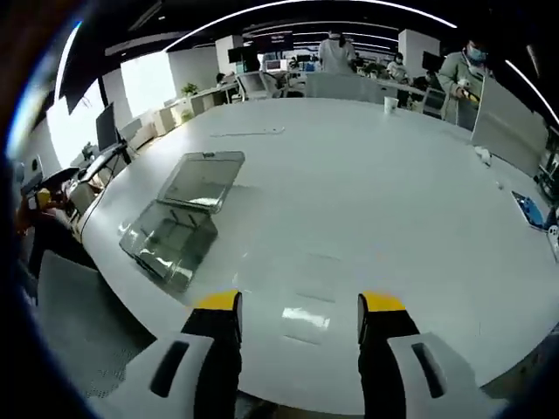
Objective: Insert the divider into the dual guide fixture by aligning both edges with the guide slots and pushing it downward to the bottom, including one-sided entry, uneven engagement, binding, and posture correction.
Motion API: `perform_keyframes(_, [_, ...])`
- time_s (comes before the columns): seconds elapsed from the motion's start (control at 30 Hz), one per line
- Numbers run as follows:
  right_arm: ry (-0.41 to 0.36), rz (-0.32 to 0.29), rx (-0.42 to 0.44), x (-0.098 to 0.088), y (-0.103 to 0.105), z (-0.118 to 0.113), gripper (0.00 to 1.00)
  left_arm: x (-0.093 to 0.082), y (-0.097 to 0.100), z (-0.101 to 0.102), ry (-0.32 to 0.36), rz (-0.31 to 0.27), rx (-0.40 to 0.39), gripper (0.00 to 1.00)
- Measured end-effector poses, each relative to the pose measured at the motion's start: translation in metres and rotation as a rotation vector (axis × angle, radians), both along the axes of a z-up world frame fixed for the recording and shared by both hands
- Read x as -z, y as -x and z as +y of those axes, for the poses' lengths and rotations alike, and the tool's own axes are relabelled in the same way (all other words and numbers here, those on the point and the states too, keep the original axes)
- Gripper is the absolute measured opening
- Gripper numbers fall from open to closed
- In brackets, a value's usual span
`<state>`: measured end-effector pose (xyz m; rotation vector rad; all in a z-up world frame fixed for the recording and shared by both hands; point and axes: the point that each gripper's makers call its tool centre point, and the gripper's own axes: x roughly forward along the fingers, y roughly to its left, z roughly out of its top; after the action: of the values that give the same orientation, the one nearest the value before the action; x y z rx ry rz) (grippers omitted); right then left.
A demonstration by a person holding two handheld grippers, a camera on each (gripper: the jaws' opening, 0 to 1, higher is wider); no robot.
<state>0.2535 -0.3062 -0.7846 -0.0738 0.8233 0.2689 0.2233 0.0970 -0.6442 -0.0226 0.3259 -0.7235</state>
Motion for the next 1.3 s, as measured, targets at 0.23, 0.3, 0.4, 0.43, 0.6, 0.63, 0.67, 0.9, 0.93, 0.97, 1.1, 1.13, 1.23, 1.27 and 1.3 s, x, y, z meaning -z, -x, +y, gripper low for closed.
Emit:
perform_keyframes(0.23, [0.035, 0.067, 0.015, 0.021, -0.014, -0.001, 0.49, -0.007, -0.009, 0.006, -0.007, -0.013, 0.003, 0.81])
perform_keyframes(0.3, [0.042, 0.079, 0.024, 0.025, -0.015, -0.002, 0.49, -0.008, -0.009, 0.008, -0.012, -0.017, 0.0, 0.81])
perform_keyframes(0.4, [0.053, 0.089, 0.03, 0.029, -0.015, -0.003, 0.48, -0.009, -0.01, 0.01, -0.017, -0.018, -0.003, 0.81])
perform_keyframes(0.43, [0.055, 0.094, 0.034, 0.031, -0.015, -0.003, 0.48, -0.009, -0.01, 0.01, -0.017, -0.02, -0.005, 0.82])
perform_keyframes(0.6, [0.069, 0.118, 0.053, 0.037, -0.014, -0.006, 0.45, -0.009, -0.01, 0.013, -0.02, -0.02, -0.011, 0.82])
perform_keyframes(0.63, [0.073, 0.127, 0.056, 0.039, -0.013, -0.007, 0.44, -0.009, -0.009, 0.013, -0.02, -0.019, -0.013, 0.82])
perform_keyframes(0.67, [0.072, 0.134, 0.06, 0.04, -0.013, -0.007, 0.44, -0.009, -0.009, 0.014, -0.018, -0.019, -0.013, 0.82])
perform_keyframes(0.9, [0.034, 0.18, 0.137, 0.047, -0.017, -0.009, 0.43, -0.008, -0.006, 0.014, -0.02, -0.018, -0.011, 0.82])
perform_keyframes(0.93, [0.034, 0.191, 0.154, 0.049, -0.018, -0.009, 0.42, -0.008, -0.006, 0.014, -0.02, -0.018, -0.011, 0.82])
perform_keyframes(0.97, [0.036, 0.197, 0.159, 0.05, -0.019, -0.01, 0.42, -0.007, -0.005, 0.014, -0.021, -0.018, -0.011, 0.82])
perform_keyframes(1.1, [0.048, 0.212, 0.169, 0.055, -0.02, -0.009, 0.42, -0.008, -0.004, 0.017, -0.02, -0.019, -0.017, 0.81])
perform_keyframes(1.13, [0.054, 0.214, 0.17, 0.057, -0.021, -0.01, 0.42, -0.009, -0.004, 0.017, -0.017, -0.019, -0.017, 0.81])
perform_keyframes(1.23, [0.072, 0.223, 0.166, 0.06, -0.022, -0.009, 0.42, -0.007, -0.006, 0.016, -0.016, -0.013, -0.012, 0.81])
perform_keyframes(1.27, [0.077, 0.223, 0.166, 0.061, -0.022, -0.01, 0.42, -0.005, -0.007, 0.015, -0.018, -0.008, -0.006, 0.82])
perform_keyframes(1.3, [0.08, 0.221, 0.162, 0.062, -0.022, -0.01, 0.43, -0.002, -0.007, 0.012, -0.028, -0.002, 0.004, 0.82])
